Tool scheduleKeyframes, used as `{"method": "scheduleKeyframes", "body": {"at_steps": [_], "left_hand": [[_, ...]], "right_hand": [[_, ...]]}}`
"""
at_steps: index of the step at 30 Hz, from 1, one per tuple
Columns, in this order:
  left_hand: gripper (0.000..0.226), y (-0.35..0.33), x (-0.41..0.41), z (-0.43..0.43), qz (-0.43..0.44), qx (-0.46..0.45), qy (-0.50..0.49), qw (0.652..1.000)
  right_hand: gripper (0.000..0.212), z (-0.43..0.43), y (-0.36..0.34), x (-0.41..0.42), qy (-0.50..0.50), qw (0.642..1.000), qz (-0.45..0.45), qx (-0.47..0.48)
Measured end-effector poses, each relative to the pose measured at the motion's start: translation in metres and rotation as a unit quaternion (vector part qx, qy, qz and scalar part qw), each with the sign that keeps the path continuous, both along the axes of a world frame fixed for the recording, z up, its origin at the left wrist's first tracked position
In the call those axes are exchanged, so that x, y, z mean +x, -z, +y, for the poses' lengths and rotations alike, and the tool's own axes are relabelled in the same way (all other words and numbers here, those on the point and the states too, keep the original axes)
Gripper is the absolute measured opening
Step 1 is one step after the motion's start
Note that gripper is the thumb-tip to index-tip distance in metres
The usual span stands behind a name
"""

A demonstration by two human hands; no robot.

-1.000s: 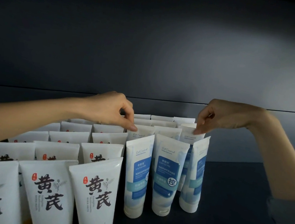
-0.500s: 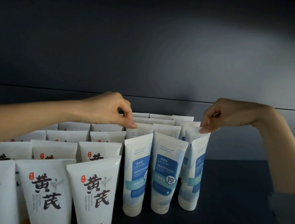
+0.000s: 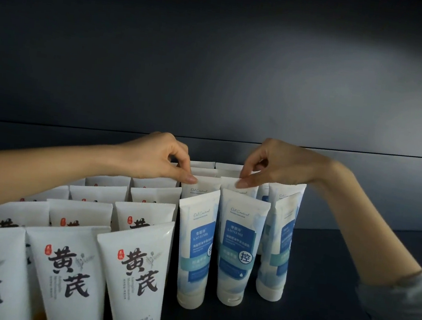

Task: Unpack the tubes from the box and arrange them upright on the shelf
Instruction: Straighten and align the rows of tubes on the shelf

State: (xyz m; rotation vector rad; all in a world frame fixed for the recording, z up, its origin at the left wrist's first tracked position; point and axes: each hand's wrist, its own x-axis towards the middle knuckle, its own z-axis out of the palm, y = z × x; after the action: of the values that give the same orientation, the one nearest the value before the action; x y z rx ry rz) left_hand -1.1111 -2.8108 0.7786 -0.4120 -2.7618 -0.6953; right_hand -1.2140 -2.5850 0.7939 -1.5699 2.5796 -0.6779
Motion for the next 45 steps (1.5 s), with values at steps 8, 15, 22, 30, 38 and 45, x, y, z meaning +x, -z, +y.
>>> {"method": "scheduleKeyframes", "body": {"at_steps": [8, 15, 22, 30, 38, 45], "left_hand": [[0.03, 0.001, 0.0, 0.001, 0.008, 0.005, 0.006, 1.0], [0.025, 0.001, 0.0, 0.002, 0.014, -0.012, 0.004, 1.0], [0.033, -0.001, 0.0, 0.0, 0.036, -0.066, -0.016, 0.997], [0.025, -0.001, 0.001, 0.001, 0.039, -0.053, -0.002, 0.998], [0.036, -0.002, 0.001, 0.0, 0.024, -0.05, -0.006, 0.998], [0.041, -0.002, 0.0, 0.0, 0.021, -0.045, -0.003, 0.999]], "right_hand": [[0.02, 0.006, -0.003, 0.006, -0.006, 1.0, -0.018, 0.005], [0.018, 0.007, -0.003, 0.004, -0.005, 1.0, -0.023, 0.006], [0.016, 0.004, 0.0, 0.001, 0.004, 0.999, -0.036, 0.0], [0.015, 0.01, -0.003, 0.0, -0.011, 0.999, -0.034, 0.001], [0.012, 0.012, -0.002, -0.006, -0.005, 0.999, -0.044, 0.015], [0.017, 0.033, -0.006, -0.028, 0.056, 0.994, -0.054, -0.079]]}}
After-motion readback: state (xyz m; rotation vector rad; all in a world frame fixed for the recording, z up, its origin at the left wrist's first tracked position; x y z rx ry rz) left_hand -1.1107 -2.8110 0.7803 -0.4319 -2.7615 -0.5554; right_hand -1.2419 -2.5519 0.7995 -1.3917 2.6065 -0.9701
